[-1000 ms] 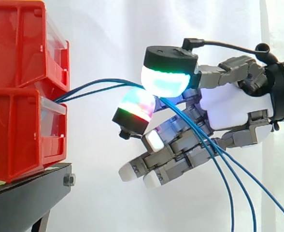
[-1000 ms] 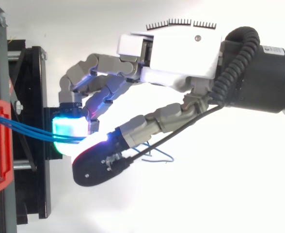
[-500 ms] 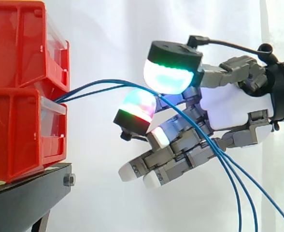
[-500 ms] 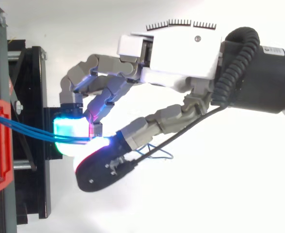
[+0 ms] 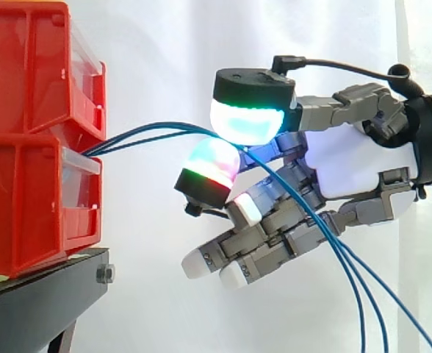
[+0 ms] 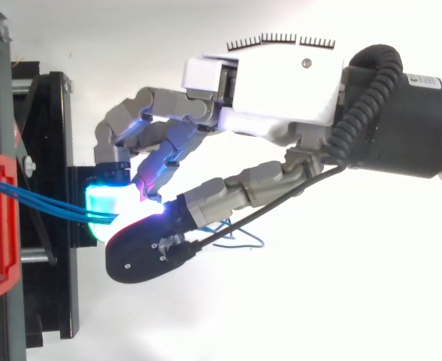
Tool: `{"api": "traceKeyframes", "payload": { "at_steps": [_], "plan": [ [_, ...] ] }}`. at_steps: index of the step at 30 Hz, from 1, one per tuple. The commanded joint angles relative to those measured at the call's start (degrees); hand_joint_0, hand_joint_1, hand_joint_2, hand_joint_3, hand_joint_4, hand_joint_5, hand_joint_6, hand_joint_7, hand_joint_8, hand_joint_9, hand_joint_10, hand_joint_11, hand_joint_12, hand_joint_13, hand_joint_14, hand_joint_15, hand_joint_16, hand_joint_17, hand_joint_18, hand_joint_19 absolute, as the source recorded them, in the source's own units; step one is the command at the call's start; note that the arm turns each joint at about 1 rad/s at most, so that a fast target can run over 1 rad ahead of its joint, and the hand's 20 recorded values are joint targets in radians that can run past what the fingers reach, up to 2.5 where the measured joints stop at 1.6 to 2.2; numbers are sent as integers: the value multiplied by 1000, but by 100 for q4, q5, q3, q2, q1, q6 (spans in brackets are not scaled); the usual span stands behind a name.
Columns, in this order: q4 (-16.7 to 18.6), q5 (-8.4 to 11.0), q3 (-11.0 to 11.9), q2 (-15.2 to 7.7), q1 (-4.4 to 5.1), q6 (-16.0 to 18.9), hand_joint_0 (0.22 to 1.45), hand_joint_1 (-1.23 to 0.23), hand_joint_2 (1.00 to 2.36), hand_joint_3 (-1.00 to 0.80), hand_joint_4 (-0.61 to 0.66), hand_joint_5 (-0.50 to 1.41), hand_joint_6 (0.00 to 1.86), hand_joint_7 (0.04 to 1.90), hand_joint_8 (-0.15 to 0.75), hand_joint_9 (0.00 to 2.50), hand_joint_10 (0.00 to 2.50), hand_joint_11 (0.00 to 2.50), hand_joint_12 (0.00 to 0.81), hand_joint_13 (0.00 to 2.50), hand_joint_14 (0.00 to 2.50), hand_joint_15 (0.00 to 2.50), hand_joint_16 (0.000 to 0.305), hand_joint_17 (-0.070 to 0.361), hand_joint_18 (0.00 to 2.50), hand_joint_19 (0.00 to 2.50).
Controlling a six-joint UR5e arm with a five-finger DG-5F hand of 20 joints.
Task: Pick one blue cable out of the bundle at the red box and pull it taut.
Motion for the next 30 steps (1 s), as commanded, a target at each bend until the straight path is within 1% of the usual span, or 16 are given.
{"api": "traceKeyframes", "payload": {
  "at_steps": [1,3,5,8,11,14,16,17,18,19,21,22,24,28,30],
  "plan": [
    [5,0,-7,0,0,3,665,-875,1017,-201,66,-141,917,1154,338,858,17,804,332,429,6,155,47,107,381,169],
    [5,0,-7,0,0,3,697,-915,1015,-262,44,-145,916,1143,331,846,16,802,333,429,6,147,47,107,388,144],
    [14,0,2,0,0,3,735,-950,1012,-323,12,-146,914,1170,323,828,17,782,331,423,5,138,47,107,388,123],
    [14,0,2,0,0,3,761,-964,1007,-410,-16,-150,910,1164,312,816,17,775,328,414,5,126,48,107,393,100],
    [23,0,2,0,0,3,790,-968,1000,-500,-13,-154,906,1172,310,808,17,765,326,406,5,118,48,108,392,90],
    [23,0,2,0,0,3,784,-977,1000,-500,33,-158,907,1204,306,806,17,755,326,406,4,112,48,108,403,77],
    [23,0,2,0,0,3,749,-979,1000,-500,70,-158,909,1151,305,805,16,764,325,403,5,114,48,108,403,89],
    [23,0,2,0,0,3,681,-979,1000,-500,114,-154,906,1068,304,805,16,759,324,398,5,127,48,108,395,114],
    [23,0,2,0,0,3,654,-979,1000,-500,121,-153,904,1069,307,812,14,761,325,396,5,130,48,109,390,126],
    [14,0,2,0,0,3,594,-964,1000,-500,128,-151,902,1076,310,812,14,769,327,396,5,137,49,109,389,142],
    [23,0,2,0,-9,3,519,-916,1000,-500,141,-148,897,1073,327,823,13,754,343,392,5,146,51,116,381,160],
    [23,0,2,0,0,3,482,-867,1000,-500,153,-145,894,1075,343,837,14,754,354,392,5,149,54,122,383,172],
    [23,0,2,0,0,3,458,-826,1000,-500,152,-143,892,1043,350,842,16,749,364,398,5,151,56,127,389,182],
    [-4,0,2,0,0,3,431,-796,1000,-500,165,-140,841,971,360,827,14,714,377,376,5,152,59,133,365,185],
    [23,0,2,0,0,3,433,-727,1000,-500,157,-139,834,972,358,823,14,705,376,368,5,151,59,134,353,197]
  ]
}}
